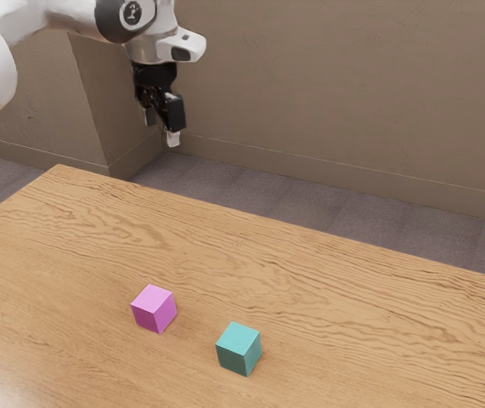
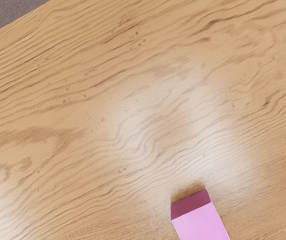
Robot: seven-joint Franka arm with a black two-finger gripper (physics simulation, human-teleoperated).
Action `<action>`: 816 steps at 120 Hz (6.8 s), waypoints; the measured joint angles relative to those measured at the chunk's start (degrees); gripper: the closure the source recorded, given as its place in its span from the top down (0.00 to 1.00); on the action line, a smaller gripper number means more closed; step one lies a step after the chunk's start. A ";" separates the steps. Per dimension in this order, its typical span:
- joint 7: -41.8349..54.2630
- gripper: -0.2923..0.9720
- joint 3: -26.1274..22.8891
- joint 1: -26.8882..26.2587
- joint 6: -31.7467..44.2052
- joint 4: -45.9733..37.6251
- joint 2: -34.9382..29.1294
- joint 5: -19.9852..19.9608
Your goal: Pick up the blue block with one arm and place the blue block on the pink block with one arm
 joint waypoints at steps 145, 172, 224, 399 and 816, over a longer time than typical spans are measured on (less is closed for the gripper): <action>-71.69 0.77 0.19 -9.31 13.91 -3.18 5.46 -4.15; -68.58 0.77 0.59 -9.84 16.31 -6.56 5.40 -1.69; -47.03 0.77 1.22 -11.19 20.08 -6.13 13.02 -5.67; -17.61 0.77 38.28 -50.33 37.44 -34.15 10.34 -31.26; -20.44 0.54 60.07 -77.45 45.17 -55.68 4.83 -35.97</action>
